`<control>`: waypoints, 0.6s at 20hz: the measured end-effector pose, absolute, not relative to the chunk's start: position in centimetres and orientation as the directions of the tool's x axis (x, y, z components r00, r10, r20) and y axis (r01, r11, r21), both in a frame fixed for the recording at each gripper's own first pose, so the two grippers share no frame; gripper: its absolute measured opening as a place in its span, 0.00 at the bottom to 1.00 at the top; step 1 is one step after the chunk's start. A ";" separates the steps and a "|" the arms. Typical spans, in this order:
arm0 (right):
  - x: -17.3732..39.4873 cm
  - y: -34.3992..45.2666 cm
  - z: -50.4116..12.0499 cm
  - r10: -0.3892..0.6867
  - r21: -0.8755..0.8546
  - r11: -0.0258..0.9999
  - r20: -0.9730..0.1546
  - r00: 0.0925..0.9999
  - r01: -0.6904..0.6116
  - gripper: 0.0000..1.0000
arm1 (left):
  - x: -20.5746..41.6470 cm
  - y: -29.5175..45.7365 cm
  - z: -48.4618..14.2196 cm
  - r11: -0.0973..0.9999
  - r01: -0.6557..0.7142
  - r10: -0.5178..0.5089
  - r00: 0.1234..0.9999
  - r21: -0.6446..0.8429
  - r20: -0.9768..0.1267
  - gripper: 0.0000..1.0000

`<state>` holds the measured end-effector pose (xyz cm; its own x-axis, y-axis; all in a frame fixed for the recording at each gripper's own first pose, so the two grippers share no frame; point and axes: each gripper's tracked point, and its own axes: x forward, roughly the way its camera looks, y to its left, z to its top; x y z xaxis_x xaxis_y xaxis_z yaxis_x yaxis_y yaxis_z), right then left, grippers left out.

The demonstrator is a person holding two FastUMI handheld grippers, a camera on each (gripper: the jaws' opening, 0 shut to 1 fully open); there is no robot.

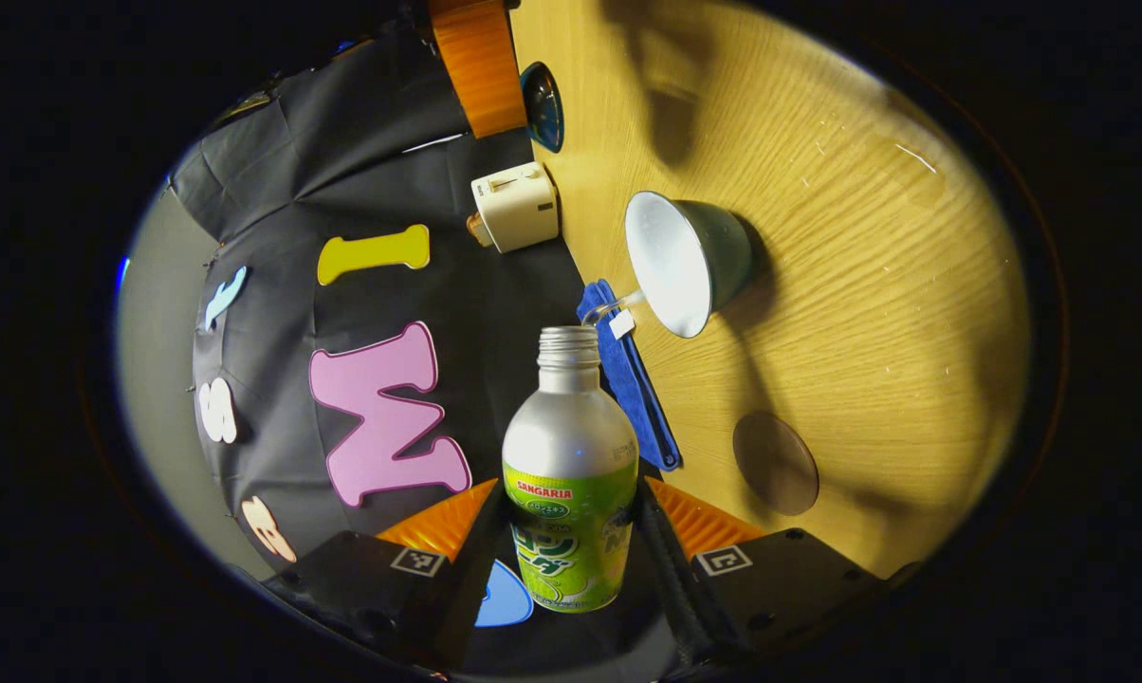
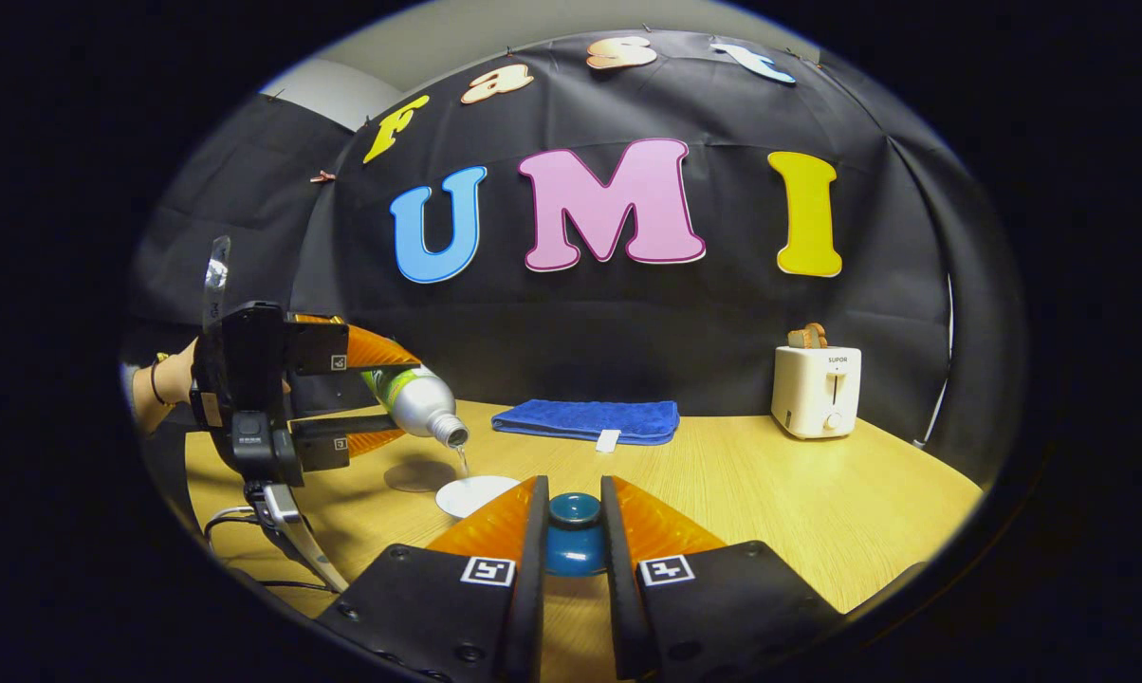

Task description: Open the teacup lid with one hand, grasp the water bottle and pour water into the teacup with the other hand; after pouring, place the water bottle on the coaster and then close the teacup lid.

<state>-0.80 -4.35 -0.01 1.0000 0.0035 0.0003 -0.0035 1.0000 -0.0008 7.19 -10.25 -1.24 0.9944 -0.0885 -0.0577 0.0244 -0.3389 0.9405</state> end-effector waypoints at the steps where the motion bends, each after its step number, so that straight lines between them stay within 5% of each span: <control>1: -0.8 -4.4 -0.1 0.004 -0.001 1.000 0.000 1.000 -0.004 0.33 | 7.0 -10.2 -1.0 -0.350 0.024 -0.090 0.994 0.936 -0.059 0.81; 12: -0.8 -4.3 0.0 0.003 -0.001 1.000 0.001 1.000 -0.003 0.33 | 7.6 -9.8 -0.1 -0.459 0.029 -0.077 0.994 0.888 -0.072 0.81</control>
<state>-0.76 -4.35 -0.05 1.0000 0.0034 0.0009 -0.0034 1.0000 -0.0009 7.57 -9.78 -0.13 0.9945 -0.0768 -0.0718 0.0287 -0.4587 0.8881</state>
